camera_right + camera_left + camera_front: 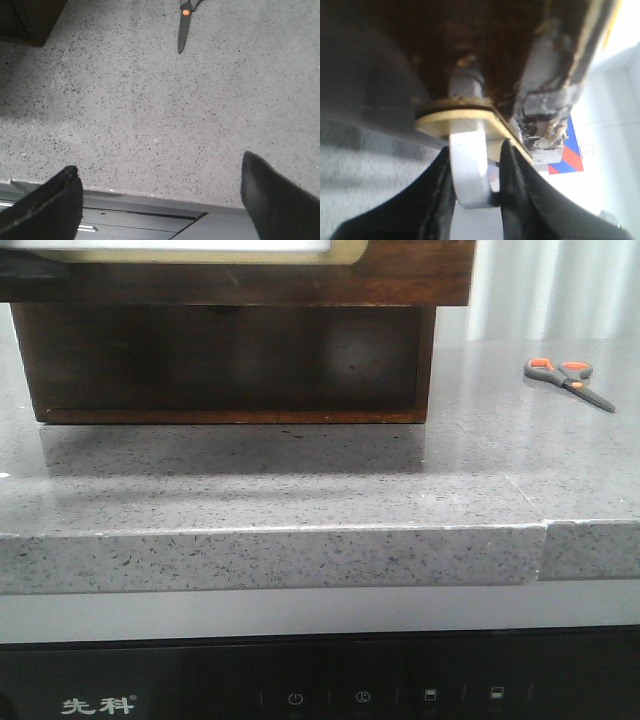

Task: Put scissors in drawer with both arms
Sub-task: 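Pull the drawer open toward the robot with the left gripper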

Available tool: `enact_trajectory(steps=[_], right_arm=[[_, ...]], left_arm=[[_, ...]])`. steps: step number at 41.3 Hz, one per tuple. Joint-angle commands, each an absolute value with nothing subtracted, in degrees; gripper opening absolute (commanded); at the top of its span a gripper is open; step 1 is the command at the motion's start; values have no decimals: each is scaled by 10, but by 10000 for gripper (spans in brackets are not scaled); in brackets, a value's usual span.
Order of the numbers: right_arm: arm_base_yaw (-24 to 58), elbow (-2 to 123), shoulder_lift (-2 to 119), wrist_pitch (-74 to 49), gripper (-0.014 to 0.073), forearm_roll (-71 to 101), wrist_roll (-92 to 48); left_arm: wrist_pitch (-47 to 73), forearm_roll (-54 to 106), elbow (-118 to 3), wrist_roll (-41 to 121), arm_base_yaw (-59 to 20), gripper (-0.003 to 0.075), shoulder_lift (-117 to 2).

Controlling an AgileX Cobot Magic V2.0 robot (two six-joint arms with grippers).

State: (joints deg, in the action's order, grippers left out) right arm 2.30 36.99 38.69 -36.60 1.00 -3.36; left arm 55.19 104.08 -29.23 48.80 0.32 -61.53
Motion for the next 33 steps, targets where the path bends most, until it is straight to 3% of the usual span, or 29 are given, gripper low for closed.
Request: enact_trajectory(steps=[1, 5, 8, 10, 15, 33], right_arm=[[19, 386, 390, -329, 654, 7, -33], [19, 386, 390, -329, 654, 7, -33], [19, 386, 390, -329, 654, 7, -33], [19, 386, 390, -329, 654, 7, -33], [19, 386, 390, -329, 654, 7, -33], [19, 386, 390, -328, 654, 7, -33]], left_arm=[[597, 1066, -297, 526, 0, 107, -563], [557, 1066, -297, 526, 0, 195, -545], [548, 1066, -297, 526, 0, 311, -544], [546, 1066, -297, 526, 0, 427, -544], [543, 1065, -297, 524, 0, 575, -544], [527, 960, -272, 497, 0, 588, -506]])
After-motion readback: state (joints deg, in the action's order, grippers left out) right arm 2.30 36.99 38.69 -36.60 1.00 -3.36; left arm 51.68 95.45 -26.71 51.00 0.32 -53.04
